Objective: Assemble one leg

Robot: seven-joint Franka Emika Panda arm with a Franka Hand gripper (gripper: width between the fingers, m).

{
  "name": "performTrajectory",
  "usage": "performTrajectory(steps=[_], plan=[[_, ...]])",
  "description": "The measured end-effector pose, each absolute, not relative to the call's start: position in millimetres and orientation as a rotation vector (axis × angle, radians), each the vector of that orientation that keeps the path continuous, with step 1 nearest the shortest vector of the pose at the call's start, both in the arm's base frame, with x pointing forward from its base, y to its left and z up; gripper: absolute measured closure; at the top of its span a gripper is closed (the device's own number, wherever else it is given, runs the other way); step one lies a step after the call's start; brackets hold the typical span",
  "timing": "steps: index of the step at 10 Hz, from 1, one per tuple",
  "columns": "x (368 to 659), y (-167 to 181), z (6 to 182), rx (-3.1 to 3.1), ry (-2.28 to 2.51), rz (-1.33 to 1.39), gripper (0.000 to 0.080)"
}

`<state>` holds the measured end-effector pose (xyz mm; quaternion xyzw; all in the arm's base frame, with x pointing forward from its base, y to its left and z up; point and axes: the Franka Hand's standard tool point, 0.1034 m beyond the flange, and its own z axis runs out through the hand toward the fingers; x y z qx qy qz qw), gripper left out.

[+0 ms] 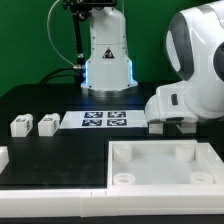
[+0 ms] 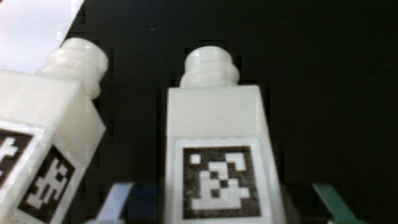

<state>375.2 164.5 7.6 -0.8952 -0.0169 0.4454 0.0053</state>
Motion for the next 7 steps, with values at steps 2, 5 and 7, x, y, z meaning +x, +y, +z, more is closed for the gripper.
performTrajectory(steps=[2, 5, 7], plan=[[377.8, 162.4, 13.4, -2.789, -0.074, 1.413, 0.0509], [430.9, 150.0, 94.0, -2.774, -0.102, 1.401, 0.0509], [433.3, 150.8, 118.1, -2.818, -0.103, 1.326, 0.0509]])
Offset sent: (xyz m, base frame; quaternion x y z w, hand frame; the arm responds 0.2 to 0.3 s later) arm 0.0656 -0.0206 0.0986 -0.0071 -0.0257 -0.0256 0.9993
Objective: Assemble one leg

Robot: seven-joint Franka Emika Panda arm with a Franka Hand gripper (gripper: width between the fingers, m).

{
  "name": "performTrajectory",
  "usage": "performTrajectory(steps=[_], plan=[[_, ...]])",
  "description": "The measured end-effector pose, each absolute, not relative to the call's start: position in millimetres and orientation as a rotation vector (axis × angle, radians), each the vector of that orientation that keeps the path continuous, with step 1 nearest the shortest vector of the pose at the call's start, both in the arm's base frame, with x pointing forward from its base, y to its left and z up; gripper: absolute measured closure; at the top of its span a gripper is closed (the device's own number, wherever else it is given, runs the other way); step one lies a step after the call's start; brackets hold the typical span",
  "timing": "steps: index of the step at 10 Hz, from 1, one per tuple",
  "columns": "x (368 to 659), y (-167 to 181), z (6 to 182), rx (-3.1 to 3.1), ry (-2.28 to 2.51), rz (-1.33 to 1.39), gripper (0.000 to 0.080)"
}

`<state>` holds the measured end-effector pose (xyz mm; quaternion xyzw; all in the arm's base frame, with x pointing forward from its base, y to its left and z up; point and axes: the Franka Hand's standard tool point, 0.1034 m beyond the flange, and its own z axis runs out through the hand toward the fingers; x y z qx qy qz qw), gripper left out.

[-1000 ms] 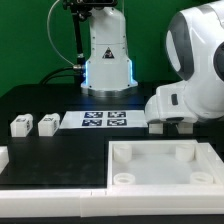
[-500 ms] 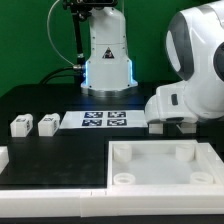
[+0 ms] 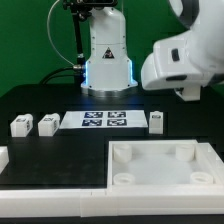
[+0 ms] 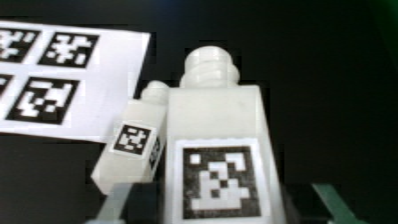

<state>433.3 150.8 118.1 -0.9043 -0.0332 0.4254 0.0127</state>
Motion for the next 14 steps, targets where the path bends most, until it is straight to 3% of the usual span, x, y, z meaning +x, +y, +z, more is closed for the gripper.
performTrajectory(steps=[1, 2, 3, 4, 5, 6, 7, 11, 14], plan=[[428.7, 150.0, 116.9, -2.823, -0.106, 1.318, 0.0508], [442.3, 154.0, 109.0, -2.873, -0.094, 1.171, 0.0508], [449.2, 153.7, 113.3, -2.927, -0.092, 1.003, 0.0508], [466.3, 142.7, 136.1, -2.934, -0.199, 0.861, 0.0508], [502.8, 136.1, 165.2, -2.961, -0.224, 0.663, 0.0508], [522.6, 136.4, 172.9, -2.991, -0.250, 0.559, 0.0508], [545.8, 142.0, 177.1, -3.019, -0.268, 0.401, 0.0508], [552.1, 134.0, 174.3, -3.030, -0.258, -0.207, 0.0508], [625.0, 119.8, 193.8, -2.934, -0.329, -0.744, 0.0508]])
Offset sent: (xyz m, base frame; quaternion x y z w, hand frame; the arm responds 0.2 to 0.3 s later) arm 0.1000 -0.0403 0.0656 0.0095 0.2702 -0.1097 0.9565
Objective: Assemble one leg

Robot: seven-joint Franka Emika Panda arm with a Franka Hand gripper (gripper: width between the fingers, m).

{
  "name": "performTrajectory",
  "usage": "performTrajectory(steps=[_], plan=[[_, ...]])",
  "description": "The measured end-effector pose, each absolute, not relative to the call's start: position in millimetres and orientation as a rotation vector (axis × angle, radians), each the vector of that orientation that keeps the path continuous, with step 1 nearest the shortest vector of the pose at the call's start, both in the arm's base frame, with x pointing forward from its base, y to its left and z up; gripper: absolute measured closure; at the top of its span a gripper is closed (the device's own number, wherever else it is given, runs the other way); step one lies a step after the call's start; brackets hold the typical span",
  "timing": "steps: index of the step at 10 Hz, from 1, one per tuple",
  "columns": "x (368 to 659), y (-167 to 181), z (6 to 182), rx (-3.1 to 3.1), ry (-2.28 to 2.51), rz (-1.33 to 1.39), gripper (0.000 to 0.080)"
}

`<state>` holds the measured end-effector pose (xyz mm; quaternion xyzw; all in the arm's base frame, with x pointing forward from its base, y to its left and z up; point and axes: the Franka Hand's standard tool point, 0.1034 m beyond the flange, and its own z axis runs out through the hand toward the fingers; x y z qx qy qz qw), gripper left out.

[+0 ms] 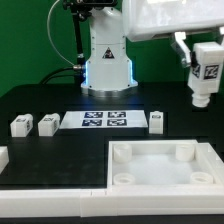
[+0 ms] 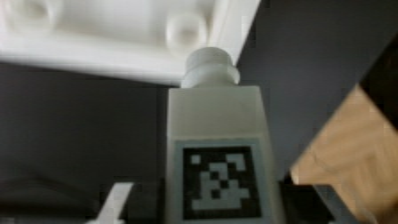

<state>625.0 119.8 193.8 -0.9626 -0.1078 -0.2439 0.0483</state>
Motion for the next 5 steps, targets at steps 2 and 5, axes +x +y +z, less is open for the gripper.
performTrajectory(steps=[2, 5], plan=[[643.7, 120.4, 197.1, -2.879, -0.319, -0.946, 0.0508], [639.7, 120.6, 192.1, -2.891, -0.323, -0.905, 0.0508]])
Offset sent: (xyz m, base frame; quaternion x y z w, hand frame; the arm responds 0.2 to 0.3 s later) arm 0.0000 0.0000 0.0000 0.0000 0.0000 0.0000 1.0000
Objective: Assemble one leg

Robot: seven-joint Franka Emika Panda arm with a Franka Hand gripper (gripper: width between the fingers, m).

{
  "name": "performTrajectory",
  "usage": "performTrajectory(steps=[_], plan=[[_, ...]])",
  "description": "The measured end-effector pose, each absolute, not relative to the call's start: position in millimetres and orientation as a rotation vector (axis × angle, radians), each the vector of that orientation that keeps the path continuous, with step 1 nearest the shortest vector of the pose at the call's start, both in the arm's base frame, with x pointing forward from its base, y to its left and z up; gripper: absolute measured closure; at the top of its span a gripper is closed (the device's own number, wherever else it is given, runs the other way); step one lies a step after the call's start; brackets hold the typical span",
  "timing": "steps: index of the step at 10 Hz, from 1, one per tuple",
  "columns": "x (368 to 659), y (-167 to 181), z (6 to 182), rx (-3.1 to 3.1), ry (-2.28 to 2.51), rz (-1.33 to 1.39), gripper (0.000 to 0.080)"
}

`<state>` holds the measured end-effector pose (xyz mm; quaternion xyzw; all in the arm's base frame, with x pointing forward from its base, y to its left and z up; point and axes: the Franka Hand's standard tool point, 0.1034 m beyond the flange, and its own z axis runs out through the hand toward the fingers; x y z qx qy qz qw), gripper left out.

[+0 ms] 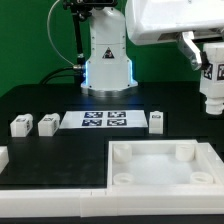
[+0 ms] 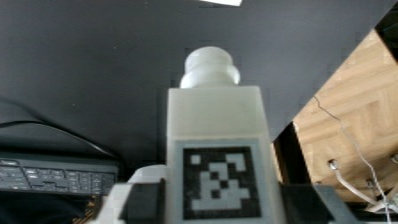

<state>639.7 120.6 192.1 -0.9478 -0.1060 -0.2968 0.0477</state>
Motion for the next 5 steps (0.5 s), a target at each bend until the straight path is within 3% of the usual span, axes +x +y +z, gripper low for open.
performTrajectory(steps=[1, 3, 5], plan=[[640.5, 115.6, 186.5, -2.894, -0.367, -0.923, 0.0508], [645.7, 100.5, 149.8, -2.904, -0.371, -0.912, 0.0508], [647.9, 102.4, 129.7, -2.900, -0.363, -0.906, 0.0508]])
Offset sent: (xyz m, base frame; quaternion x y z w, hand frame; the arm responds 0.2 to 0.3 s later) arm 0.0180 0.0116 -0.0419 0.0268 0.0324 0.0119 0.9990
